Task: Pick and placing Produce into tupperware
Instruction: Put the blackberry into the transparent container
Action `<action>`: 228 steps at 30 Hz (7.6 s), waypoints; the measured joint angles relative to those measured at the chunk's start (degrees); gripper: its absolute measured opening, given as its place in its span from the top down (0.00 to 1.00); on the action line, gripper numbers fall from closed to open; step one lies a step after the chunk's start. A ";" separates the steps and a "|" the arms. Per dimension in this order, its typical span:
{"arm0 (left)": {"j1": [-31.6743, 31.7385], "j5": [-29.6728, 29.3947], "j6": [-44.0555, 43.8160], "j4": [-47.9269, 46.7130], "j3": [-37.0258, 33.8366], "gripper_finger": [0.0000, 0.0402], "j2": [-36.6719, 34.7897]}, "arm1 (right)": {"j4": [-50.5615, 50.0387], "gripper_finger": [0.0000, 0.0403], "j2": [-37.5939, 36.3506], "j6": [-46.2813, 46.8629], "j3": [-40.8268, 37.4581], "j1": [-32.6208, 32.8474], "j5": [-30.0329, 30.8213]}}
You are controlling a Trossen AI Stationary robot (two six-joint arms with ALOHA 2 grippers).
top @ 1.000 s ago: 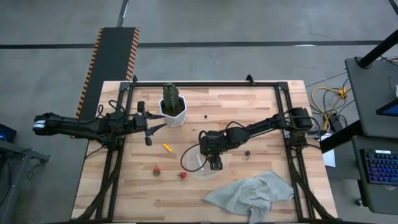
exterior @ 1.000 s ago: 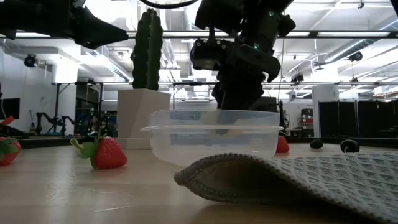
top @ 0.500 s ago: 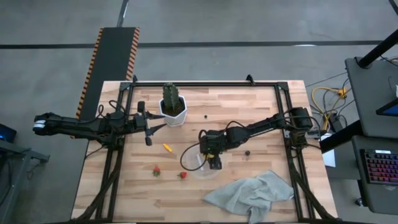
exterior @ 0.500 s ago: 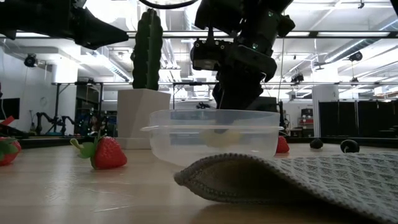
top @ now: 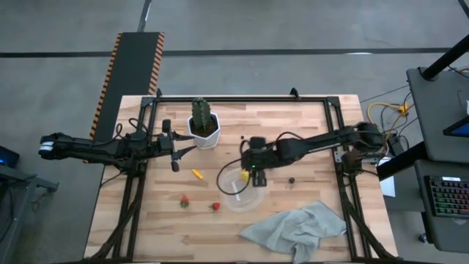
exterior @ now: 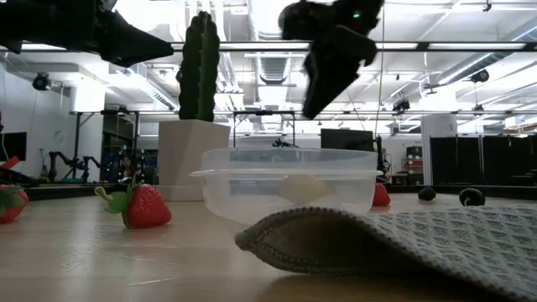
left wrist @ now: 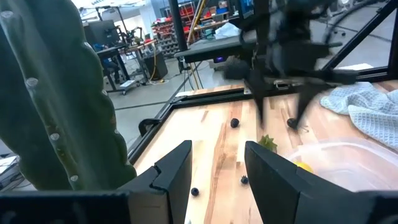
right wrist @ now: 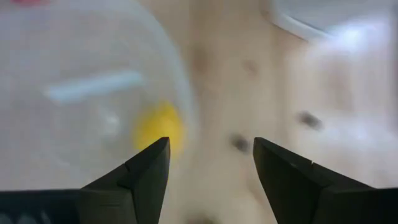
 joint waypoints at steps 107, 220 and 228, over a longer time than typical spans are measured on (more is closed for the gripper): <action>0.00 -0.02 1.57 3.08 0.00 0.66 1.09 | -6.61 0.35 -39.19 25.82 -40.82 -10.76 1.24; 0.01 -0.01 1.79 3.19 0.00 0.66 1.27 | 3.25 0.80 -13.07 7.82 -36.87 -28.33 -13.35; 0.02 -0.02 1.79 3.19 0.01 0.66 1.25 | 1.66 0.80 -13.49 7.80 -35.30 -28.15 -15.36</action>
